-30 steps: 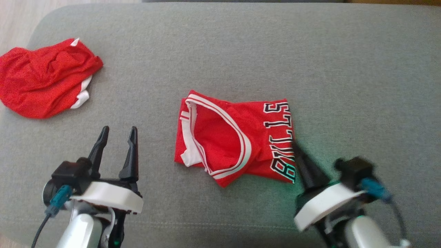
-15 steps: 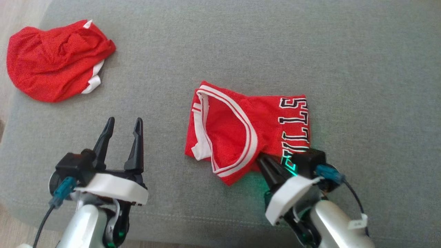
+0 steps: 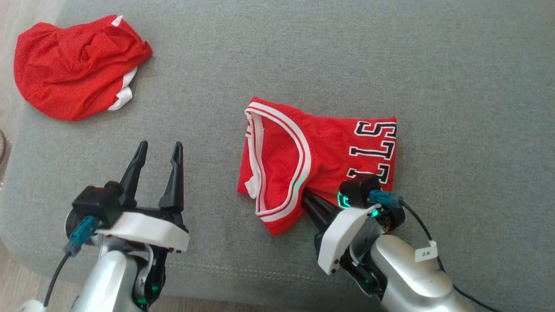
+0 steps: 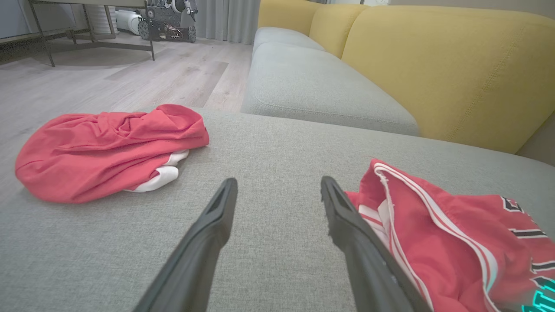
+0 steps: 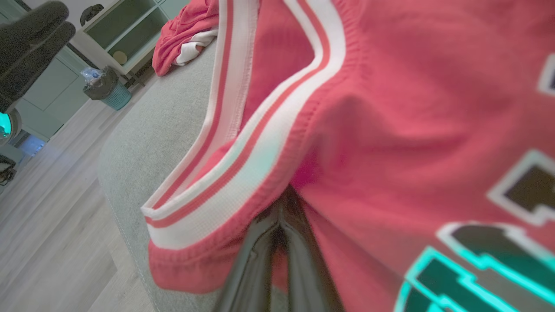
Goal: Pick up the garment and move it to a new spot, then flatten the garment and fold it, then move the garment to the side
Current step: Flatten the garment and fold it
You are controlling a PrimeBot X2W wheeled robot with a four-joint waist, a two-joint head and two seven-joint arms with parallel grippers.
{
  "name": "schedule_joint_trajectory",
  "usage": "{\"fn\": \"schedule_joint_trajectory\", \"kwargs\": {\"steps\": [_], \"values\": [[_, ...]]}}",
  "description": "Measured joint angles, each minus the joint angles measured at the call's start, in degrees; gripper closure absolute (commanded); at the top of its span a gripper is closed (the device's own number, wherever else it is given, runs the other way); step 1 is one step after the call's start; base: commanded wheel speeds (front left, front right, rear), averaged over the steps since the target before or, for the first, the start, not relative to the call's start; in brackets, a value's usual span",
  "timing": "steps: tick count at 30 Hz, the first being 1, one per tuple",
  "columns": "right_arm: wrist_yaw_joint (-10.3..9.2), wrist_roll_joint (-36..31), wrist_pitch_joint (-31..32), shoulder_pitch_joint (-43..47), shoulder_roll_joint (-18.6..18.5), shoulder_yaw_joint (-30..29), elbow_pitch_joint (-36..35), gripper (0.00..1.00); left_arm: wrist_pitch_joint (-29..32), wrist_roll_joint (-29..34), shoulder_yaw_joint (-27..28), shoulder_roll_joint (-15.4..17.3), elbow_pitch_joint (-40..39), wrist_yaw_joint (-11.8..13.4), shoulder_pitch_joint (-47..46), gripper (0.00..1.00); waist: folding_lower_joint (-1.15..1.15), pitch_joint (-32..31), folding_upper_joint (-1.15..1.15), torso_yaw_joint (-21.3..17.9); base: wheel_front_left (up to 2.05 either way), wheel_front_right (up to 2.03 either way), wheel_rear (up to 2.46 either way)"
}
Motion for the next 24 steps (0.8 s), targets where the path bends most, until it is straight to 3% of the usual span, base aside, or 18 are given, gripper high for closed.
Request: {"fn": "schedule_joint_trajectory", "kwargs": {"steps": [10,11,12,13,23,24], "values": [[0.0,3.2,0.2,1.0,0.0,-0.3,-1.3,1.0,0.0,0.0,0.2,0.1,0.4,0.1,0.0,0.0,0.0,-1.0,0.0,-2.0,0.0,0.0,0.0],[0.0,3.2,0.1,1.7,0.0,-1.4,-2.1,0.82,0.0,0.1,0.2,0.2,0.4,0.1,0.0,0.0,0.0,-1.2,0.0,-2.3,0.0,0.0,0.0],[0.0,3.0,0.0,2.5,0.0,-2.7,-3.1,0.52,0.0,0.1,0.3,0.3,0.4,0.1,0.1,0.0,0.0,-1.3,0.0,-2.7,0.0,0.0,0.0],[0.0,2.7,-0.2,3.4,0.0,-4.2,-4.2,0.0,0.0,0.1,0.3,0.4,0.4,0.3,0.2,0.0,0.0,-1.5,0.0,-3.0,0.0,0.0,0.0],[0.0,-7.0,-1.7,10.4,0.0,-24.1,-20.7,0.0,0.2,0.1,1.3,1.8,-1.4,2.0,0.7,0.0,0.0,-3.2,0.0,-6.4,0.0,0.0,0.0],[0.0,-7.0,-1.7,10.4,0.0,-24.1,-20.7,0.0,0.2,0.1,1.3,1.8,-1.4,2.0,0.7,0.0,0.0,-3.2,0.0,-6.4,0.0,0.0,0.0]]}}
